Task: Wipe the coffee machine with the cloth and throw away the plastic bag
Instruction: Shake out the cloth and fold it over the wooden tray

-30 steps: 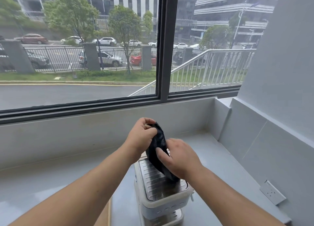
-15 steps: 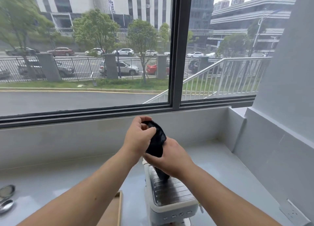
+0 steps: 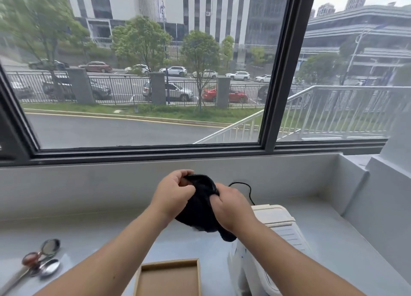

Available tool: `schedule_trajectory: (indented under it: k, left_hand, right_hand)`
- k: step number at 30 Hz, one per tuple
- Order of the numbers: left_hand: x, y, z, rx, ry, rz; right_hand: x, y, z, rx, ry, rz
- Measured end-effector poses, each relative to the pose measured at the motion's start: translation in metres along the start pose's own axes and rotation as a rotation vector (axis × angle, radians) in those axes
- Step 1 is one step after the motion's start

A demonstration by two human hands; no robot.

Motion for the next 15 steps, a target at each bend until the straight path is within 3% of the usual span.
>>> schedule_trajectory:
  k: [6,15]
  left_hand:
    - [0.071,-0.041,0.011,-0.042,0.055,0.434]
    - [0.146,-0.085,0.016,-0.175,0.087,0.603]
  right_hand:
    - [-0.038,-0.041,0.02,-0.06,-0.055,0.004]
    - [-0.08,-0.082,0.03,-0.043,-0.027,-0.102]
Point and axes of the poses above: each hand's wrist, its own z-axis towards the middle knuckle, its own x-axis out of the back of the hand, y = z × x, the point moved 1 cm from there along z, towards the middle knuckle, and after that the axes turned 4 degrees about -z, right-handed, at the moved point
